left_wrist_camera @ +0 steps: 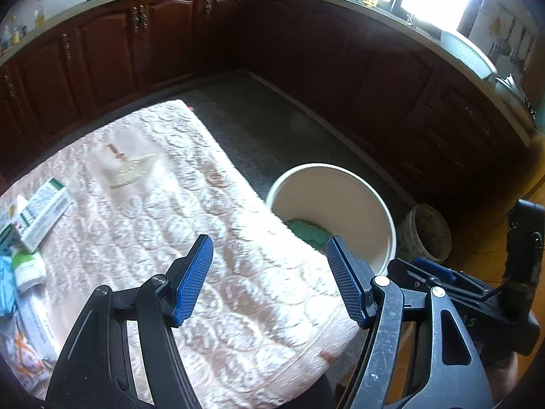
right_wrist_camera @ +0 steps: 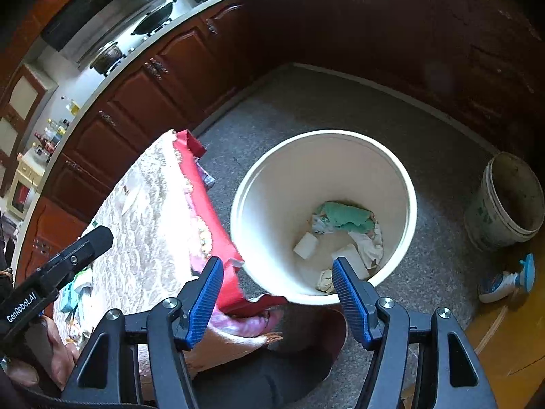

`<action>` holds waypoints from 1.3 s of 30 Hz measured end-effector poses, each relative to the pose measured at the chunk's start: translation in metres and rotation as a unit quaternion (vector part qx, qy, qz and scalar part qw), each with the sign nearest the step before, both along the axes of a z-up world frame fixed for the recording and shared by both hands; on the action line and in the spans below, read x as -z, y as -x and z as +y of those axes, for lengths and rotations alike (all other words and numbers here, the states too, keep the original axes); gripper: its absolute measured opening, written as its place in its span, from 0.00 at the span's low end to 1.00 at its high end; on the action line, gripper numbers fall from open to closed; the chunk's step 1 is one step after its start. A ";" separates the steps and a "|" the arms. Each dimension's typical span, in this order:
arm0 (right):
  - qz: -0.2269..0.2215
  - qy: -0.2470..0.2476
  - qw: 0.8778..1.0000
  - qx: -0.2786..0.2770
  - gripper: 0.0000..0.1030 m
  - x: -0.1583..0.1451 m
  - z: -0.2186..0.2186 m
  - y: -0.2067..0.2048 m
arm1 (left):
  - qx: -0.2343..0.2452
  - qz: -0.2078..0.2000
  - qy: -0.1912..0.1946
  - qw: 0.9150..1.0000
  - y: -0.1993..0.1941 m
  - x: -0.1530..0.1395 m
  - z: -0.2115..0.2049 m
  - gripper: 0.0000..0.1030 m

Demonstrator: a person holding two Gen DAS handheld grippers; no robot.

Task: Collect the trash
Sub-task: 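Move both open grippers back over the pile of packages on the table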

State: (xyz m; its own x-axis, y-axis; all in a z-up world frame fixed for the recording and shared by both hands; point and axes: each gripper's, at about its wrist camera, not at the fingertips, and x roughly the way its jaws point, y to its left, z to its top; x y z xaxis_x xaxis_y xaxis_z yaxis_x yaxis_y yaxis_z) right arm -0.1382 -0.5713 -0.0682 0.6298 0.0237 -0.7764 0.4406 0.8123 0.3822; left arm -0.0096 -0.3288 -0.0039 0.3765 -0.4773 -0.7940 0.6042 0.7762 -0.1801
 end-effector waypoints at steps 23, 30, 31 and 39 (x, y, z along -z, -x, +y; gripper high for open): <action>-0.038 0.075 0.992 -0.092 0.70 -0.042 0.106 -0.044 | -0.105 -0.015 -0.005 0.994 -0.010 -0.014 0.118 0.67; -0.037 0.066 0.986 -0.147 0.70 -0.038 0.148 -0.070 | -0.156 -0.004 -0.011 0.988 -0.018 -0.010 0.177 0.67; -0.036 0.064 0.985 -0.154 0.70 -0.037 0.153 -0.073 | -0.166 -0.003 -0.013 0.986 -0.021 -0.009 0.188 0.67; -0.021 0.062 0.974 -0.215 0.70 -0.025 0.204 -0.097 | -0.235 0.004 -0.031 0.972 -0.035 0.002 0.254 0.67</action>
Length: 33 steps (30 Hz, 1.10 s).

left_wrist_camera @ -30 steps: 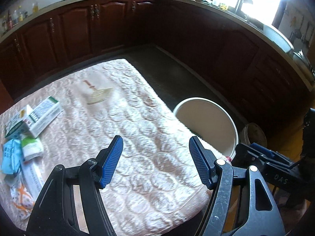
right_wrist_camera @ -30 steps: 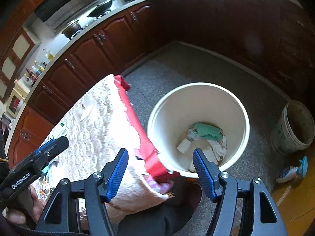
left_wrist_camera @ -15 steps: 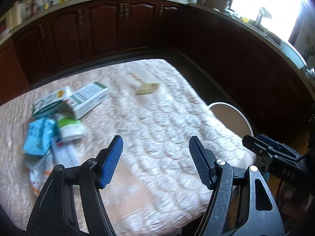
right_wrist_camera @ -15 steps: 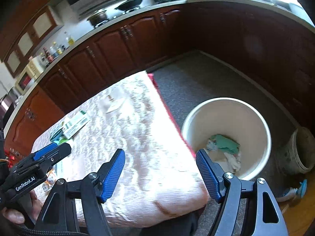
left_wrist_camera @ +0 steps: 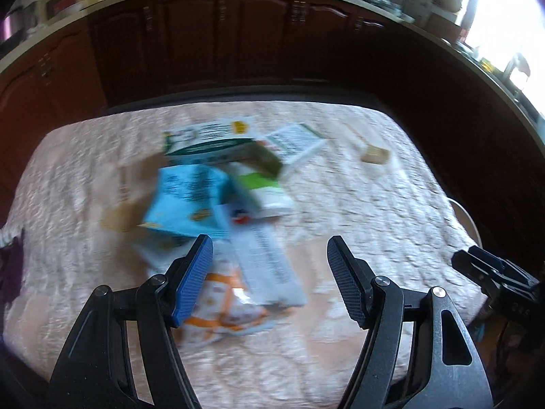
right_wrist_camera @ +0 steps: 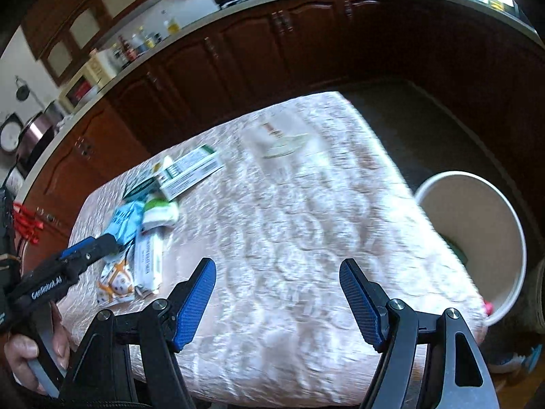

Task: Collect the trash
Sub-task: 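Move both open grippers back over the pile of packages on the table, then grasp the blue snack packet with the left gripper while the right grasps the white-green tissue pack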

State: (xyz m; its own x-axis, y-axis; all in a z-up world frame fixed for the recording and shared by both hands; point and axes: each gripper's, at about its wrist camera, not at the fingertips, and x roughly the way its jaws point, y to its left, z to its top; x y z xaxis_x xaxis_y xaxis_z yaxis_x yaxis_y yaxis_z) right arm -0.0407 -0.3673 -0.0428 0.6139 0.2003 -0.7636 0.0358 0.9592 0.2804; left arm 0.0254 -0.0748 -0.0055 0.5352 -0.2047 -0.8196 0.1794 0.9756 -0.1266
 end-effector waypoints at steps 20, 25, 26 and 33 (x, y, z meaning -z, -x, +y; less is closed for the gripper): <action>0.033 -0.029 0.992 -0.115 0.72 0.017 0.106 -0.078 | -0.044 0.046 0.089 0.994 -0.047 0.009 0.098 0.76; 0.050 -0.054 0.988 -0.134 0.73 0.030 0.131 -0.118 | -0.044 0.074 0.103 0.991 -0.070 0.024 0.104 0.76; 0.054 -0.053 0.987 -0.138 0.73 0.035 0.138 -0.127 | -0.043 0.083 0.107 0.990 -0.076 0.029 0.104 0.76; 0.076 -0.056 0.982 -0.165 0.72 0.061 0.160 -0.164 | -0.042 0.112 0.114 0.986 -0.101 0.053 0.101 0.76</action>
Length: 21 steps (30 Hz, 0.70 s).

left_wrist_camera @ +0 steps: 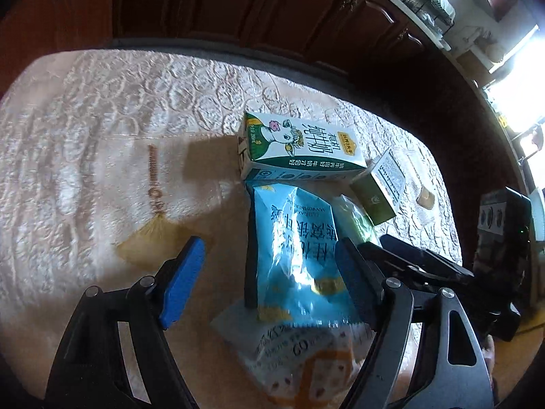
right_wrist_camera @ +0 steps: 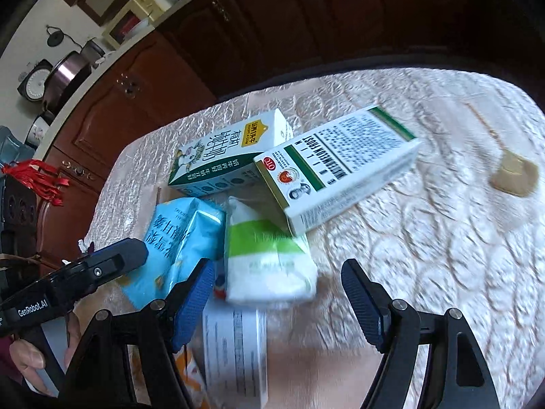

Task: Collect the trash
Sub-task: 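Grasp the blue snack packet with the left gripper while the right grasps the white-green tissue pack, then lift the blue packet and tissue pack and carry both over the white bin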

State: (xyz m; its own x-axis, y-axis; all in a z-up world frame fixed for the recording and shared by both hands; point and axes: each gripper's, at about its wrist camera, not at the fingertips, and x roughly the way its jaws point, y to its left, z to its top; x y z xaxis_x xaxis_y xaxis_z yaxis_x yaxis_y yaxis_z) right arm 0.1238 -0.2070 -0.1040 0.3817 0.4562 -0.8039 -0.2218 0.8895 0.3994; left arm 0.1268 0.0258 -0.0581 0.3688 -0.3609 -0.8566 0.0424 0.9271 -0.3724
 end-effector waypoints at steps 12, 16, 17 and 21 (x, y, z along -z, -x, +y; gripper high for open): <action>-0.022 0.003 1.000 -0.011 0.45 -0.006 -0.015 0.019 | 0.038 -0.001 -0.007 0.999 -0.004 -0.001 -0.018 0.11; -0.032 -0.004 0.999 0.001 0.45 -0.019 -0.036 0.045 | 0.048 -0.026 -0.008 0.998 0.014 -0.024 -0.019 0.07; -0.034 -0.011 0.999 0.006 0.45 -0.023 -0.042 0.053 | 0.051 -0.033 -0.006 0.998 0.018 -0.030 -0.021 0.07; -0.042 -0.019 0.999 0.011 0.45 -0.032 -0.056 0.077 | 0.063 -0.049 -0.002 0.997 0.033 -0.045 -0.027 0.06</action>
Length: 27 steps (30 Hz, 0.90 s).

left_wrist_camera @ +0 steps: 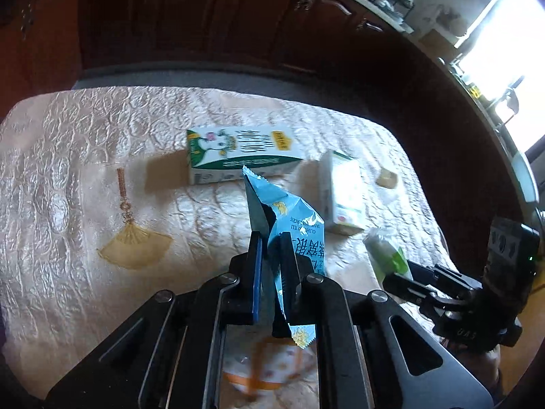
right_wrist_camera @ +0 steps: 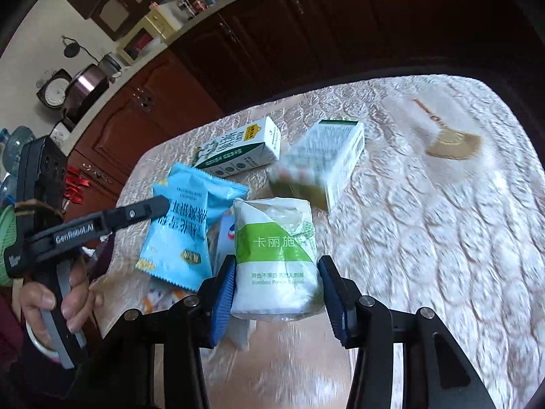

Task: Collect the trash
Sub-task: 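Lift the blue packet and tissue pack and carry both over the white bin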

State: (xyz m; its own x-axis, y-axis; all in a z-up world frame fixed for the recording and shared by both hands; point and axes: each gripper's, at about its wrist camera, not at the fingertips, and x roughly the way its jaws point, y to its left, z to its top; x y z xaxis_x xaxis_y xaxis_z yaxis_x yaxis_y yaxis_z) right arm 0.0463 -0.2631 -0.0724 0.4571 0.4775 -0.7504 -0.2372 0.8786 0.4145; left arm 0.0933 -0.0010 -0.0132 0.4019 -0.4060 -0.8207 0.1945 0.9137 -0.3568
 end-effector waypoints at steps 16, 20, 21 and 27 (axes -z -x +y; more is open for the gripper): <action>-0.057 0.020 0.995 0.073 0.45 -0.042 -0.077 0.076 | 0.074 -0.057 -0.004 0.996 0.051 -0.051 -0.082 0.06; -0.061 0.017 0.993 0.098 0.45 -0.048 -0.097 0.085 | 0.098 -0.058 -0.012 0.993 0.056 -0.052 -0.108 0.05; -0.059 0.016 0.993 0.105 0.45 -0.049 -0.104 0.089 | 0.108 -0.048 -0.020 0.993 0.057 -0.047 -0.117 0.05; -0.048 0.011 0.991 0.123 0.45 -0.042 -0.123 0.102 | 0.121 0.019 -0.058 0.991 0.056 0.002 -0.152 0.07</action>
State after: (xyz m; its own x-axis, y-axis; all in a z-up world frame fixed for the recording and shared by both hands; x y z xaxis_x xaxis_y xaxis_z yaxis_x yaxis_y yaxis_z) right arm -0.0552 -0.3862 -0.0309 0.6277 0.3269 -0.7065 -0.0525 0.9233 0.3805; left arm 0.0371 -0.1530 -0.0148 0.2723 -0.3888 -0.8802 0.4020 0.8771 -0.2630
